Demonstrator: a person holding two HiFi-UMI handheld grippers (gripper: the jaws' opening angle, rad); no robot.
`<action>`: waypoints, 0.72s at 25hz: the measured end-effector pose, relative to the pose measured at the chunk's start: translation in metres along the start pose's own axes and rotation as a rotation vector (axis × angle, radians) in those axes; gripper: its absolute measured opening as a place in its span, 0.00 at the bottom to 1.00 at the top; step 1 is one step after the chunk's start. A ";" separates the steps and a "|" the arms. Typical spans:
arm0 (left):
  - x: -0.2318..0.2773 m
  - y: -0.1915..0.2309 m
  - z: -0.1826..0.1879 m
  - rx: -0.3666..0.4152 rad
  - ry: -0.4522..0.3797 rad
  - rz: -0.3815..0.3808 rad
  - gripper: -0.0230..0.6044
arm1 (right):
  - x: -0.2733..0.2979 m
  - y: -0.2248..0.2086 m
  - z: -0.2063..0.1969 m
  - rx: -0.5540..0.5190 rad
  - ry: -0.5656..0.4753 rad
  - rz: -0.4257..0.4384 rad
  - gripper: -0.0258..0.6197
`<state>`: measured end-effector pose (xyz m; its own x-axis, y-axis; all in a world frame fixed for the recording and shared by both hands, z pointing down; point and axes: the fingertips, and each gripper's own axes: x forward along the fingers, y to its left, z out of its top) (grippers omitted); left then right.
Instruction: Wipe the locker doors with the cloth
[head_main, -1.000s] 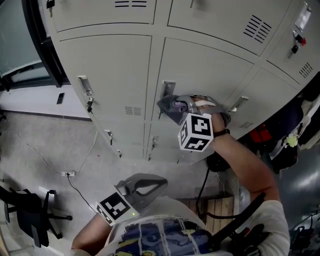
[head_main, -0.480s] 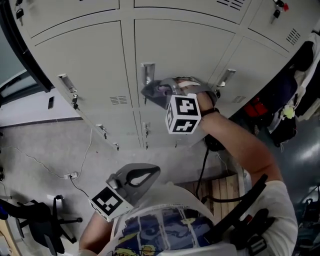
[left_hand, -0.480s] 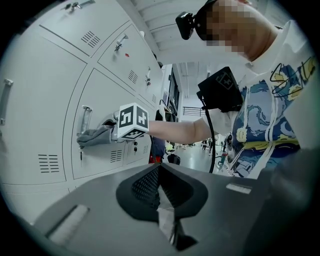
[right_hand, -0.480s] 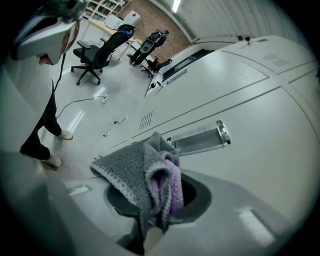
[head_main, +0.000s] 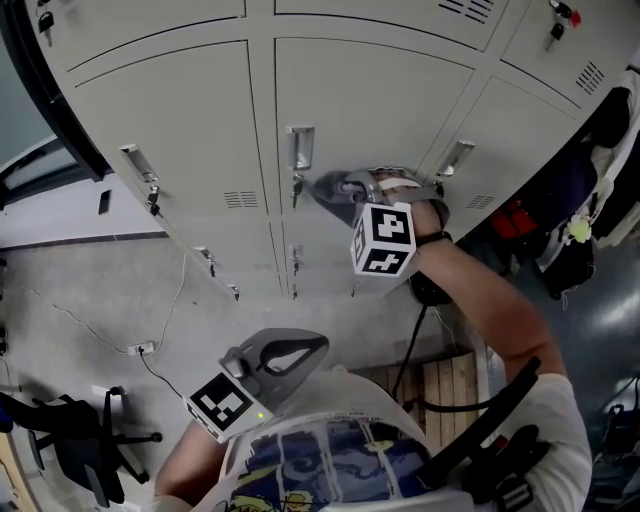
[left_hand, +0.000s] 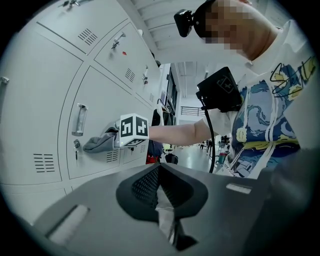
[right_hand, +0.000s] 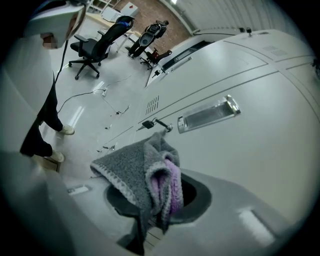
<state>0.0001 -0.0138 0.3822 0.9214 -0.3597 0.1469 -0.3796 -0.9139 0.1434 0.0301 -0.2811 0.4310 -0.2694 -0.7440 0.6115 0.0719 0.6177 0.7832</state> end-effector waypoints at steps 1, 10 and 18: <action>0.000 0.000 0.000 0.000 0.001 0.001 0.04 | 0.004 0.002 0.001 -0.003 0.001 0.004 0.17; -0.010 0.008 -0.004 -0.010 0.003 0.040 0.04 | 0.022 0.005 0.038 -0.021 -0.063 -0.007 0.17; -0.016 0.014 -0.005 -0.015 0.008 0.062 0.04 | 0.042 0.022 0.052 -0.038 -0.072 0.035 0.17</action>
<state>-0.0203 -0.0196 0.3869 0.8952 -0.4143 0.1641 -0.4376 -0.8868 0.1482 -0.0300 -0.2857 0.4682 -0.3338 -0.7009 0.6303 0.1187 0.6321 0.7657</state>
